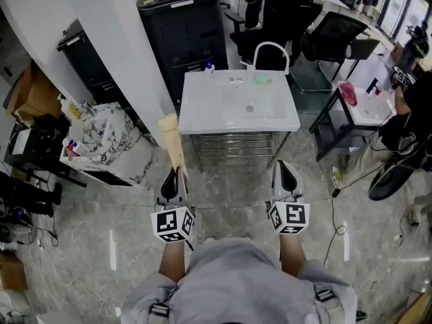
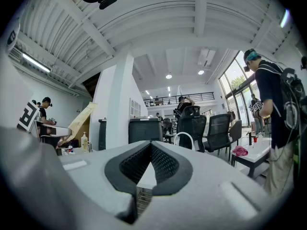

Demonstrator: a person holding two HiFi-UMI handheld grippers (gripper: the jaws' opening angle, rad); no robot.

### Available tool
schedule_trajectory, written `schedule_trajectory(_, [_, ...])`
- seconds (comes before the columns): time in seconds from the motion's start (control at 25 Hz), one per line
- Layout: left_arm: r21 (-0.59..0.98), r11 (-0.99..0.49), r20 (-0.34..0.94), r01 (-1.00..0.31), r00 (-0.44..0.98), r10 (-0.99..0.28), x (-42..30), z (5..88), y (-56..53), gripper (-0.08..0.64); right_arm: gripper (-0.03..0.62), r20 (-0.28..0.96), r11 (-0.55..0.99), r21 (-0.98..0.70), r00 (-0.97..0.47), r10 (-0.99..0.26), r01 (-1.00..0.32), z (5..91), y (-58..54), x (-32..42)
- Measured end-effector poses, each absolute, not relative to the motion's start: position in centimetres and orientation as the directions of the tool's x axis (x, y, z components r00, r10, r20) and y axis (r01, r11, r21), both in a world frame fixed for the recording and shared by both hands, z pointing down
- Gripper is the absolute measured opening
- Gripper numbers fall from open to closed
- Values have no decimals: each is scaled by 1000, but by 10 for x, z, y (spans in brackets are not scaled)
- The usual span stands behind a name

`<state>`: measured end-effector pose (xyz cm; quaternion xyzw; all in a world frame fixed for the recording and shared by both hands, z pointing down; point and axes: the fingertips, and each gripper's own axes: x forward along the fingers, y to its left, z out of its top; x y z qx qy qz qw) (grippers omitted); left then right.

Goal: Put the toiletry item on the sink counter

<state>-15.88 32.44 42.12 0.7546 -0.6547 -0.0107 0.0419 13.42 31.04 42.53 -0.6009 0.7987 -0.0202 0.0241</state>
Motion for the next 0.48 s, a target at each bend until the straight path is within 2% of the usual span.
schedule_trajectory(0.48, [74,-139,40,-988,142,-989,-153,419,327,34,5,-15,284,-57,-283,-959,-957,424,313,137])
